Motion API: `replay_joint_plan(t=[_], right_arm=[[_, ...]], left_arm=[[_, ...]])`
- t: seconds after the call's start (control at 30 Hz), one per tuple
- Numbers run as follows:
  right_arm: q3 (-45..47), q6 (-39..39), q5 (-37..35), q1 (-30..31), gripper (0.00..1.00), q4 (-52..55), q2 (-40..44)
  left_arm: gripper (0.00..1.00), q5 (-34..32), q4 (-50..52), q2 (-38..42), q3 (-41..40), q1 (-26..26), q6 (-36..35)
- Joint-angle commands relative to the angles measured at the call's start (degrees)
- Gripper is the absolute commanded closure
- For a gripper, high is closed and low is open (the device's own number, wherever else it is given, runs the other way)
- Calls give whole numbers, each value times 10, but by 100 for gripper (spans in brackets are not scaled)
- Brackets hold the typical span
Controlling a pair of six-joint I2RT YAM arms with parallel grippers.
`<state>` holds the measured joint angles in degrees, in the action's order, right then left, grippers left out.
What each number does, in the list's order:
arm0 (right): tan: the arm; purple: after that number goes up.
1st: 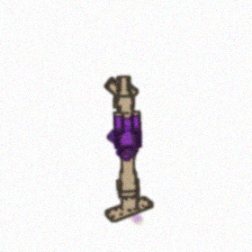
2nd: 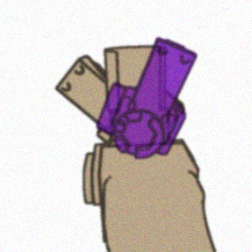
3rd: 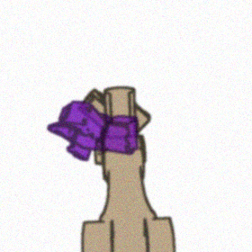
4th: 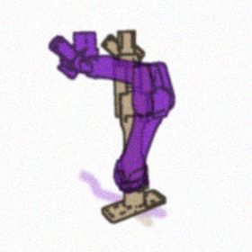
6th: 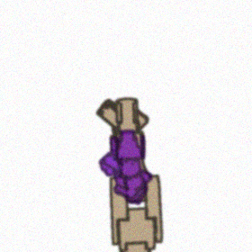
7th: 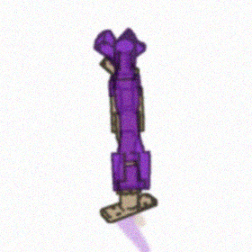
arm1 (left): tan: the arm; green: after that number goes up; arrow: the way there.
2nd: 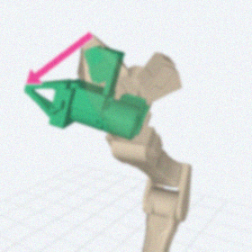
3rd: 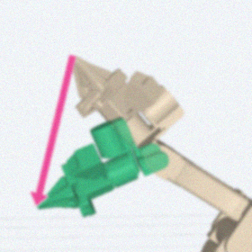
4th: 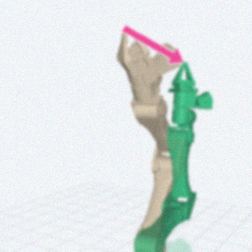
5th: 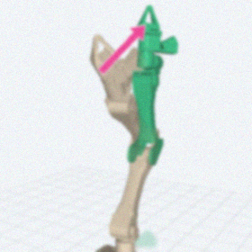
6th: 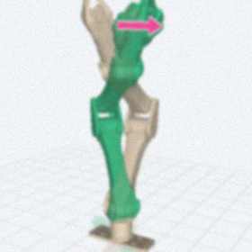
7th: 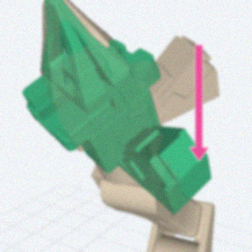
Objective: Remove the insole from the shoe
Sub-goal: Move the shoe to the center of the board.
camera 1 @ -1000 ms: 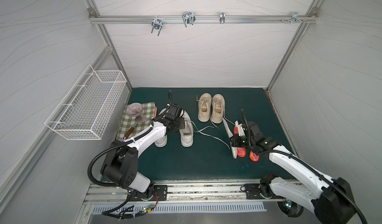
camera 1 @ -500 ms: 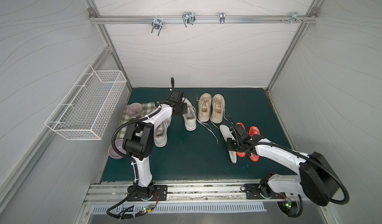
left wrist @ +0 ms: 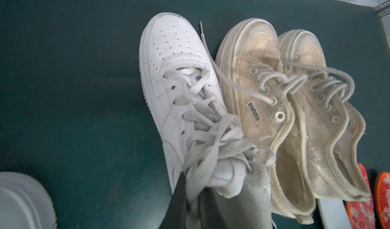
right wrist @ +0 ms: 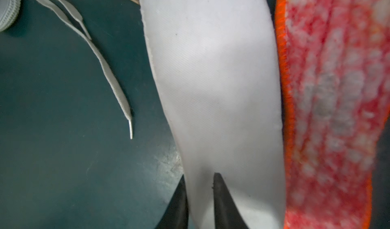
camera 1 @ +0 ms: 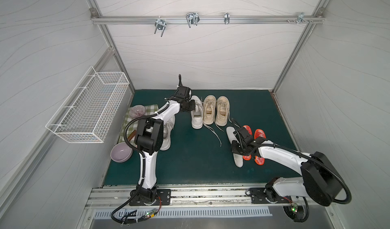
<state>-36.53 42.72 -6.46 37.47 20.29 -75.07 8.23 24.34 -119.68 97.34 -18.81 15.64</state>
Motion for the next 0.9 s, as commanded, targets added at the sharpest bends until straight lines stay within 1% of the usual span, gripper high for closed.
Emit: replay_joint_plan(t=[0.0,0.07,0.13,0.2,0.27,0.33,0.5,0.6,0.73,0.8,0.87], right_arm=[[-4,-4,-7,-2,62,22,35],[-7,-11,-8,-2,49,38,60],[-5,-21,-9,0,39,46,95],[-2,-26,-6,0,32,52,129],[-4,-42,7,2,29,57,161],[-8,-51,13,10,26,66,190],[-15,-84,41,32,21,66,233],[-15,-93,53,45,19,63,242],[-15,-98,58,62,18,60,252],[-15,-101,57,67,17,63,256],[-13,-103,55,70,17,65,258]], left_arm=[[92,25,6,-24,55,-3,3],[85,14,37,-30,78,-3,12],[77,-6,64,-25,96,-2,23],[63,-37,99,-10,101,-2,41],[57,-62,138,13,100,-2,54],[53,-81,177,52,88,-2,69],[39,-134,203,215,-58,-2,113],[34,-174,225,302,-142,-2,140],[32,-226,248,402,-246,-2,175],[32,-233,249,439,-293,1,185],[32,-224,237,462,-336,6,188]])
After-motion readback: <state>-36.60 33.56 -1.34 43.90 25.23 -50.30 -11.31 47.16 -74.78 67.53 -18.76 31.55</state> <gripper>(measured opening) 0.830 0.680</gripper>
